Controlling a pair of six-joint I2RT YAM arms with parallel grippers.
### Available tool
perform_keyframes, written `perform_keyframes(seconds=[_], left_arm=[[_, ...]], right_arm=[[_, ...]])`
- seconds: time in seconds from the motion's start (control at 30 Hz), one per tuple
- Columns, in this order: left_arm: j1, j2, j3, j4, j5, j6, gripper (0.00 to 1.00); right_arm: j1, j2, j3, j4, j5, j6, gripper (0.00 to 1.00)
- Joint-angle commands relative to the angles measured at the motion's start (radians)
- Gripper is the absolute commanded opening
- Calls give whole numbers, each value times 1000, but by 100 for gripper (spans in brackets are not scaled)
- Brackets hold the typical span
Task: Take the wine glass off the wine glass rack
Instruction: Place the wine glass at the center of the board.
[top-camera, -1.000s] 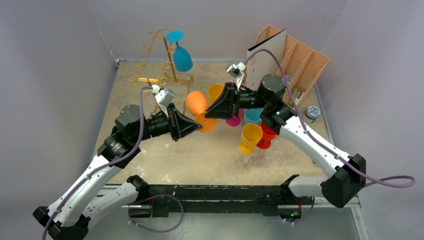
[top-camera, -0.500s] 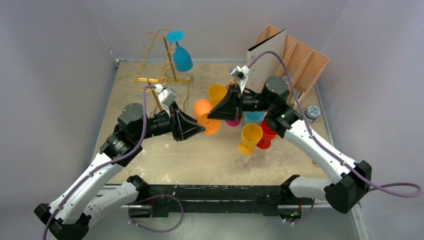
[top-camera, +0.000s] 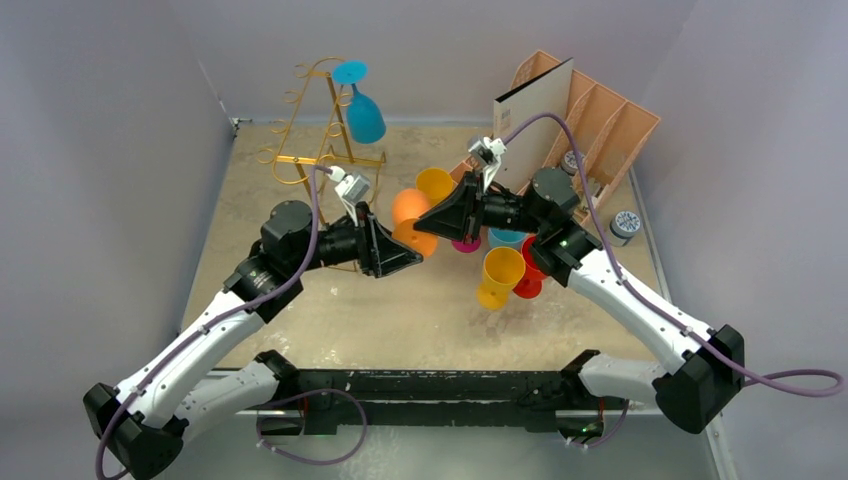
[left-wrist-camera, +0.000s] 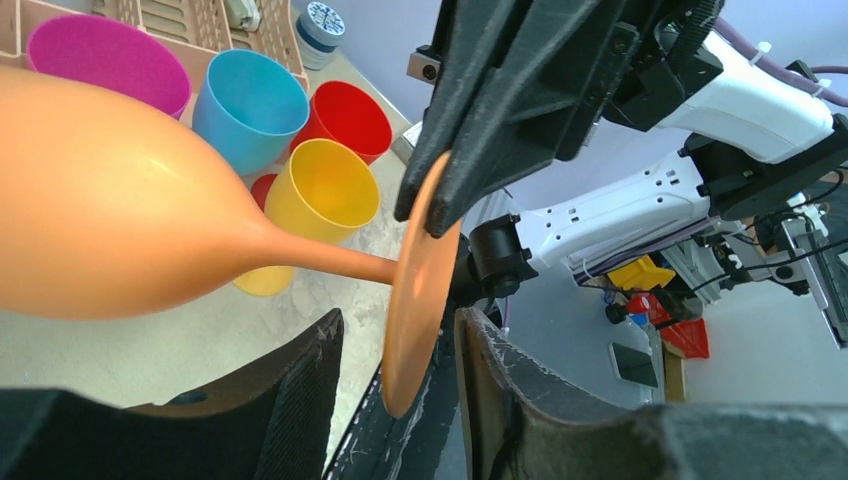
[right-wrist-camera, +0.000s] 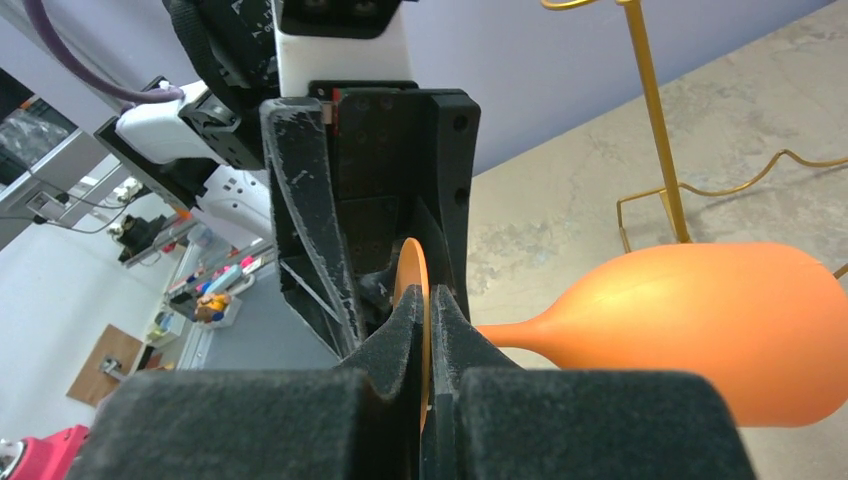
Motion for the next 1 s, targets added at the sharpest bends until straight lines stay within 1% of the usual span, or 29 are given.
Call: perform_keyframes(seconds=[0.0, 0.1, 0.23, 0.37, 0.4, 0.43, 0.47, 0.73, 0.87, 0.97], left_arm=[[0, -3, -17, 99, 3, -55, 41], [1, -13, -32, 138, -11, -66, 35], [0, -14, -36, 150, -23, -69, 26], [1, -21, -38, 154, -25, -68, 20], [1, -23, -38, 154, -25, -66, 15], [0, -26, -41, 154, -24, -63, 5], [0, -30, -41, 153, -23, -61, 1], [0, -47, -45, 131, -27, -41, 0], [1, -48, -36, 117, -13, -11, 0], [0, -49, -27, 102, 12, 33, 0]], right_arm=[[8, -30, -5, 80, 39, -21, 0], [9, -31, -9, 87, 35, -14, 0], [9, -33, -25, 111, 38, 1, 0], [9, -34, -37, 129, 44, 12, 0], [9, -35, -37, 131, 45, 14, 0], [9, -35, -37, 132, 48, 16, 0], [9, -35, -37, 136, 48, 20, 0], [9, -34, -39, 154, 52, 36, 1], [9, -36, -28, 126, 59, 52, 8], [8, -44, 5, 51, 76, 65, 25]])
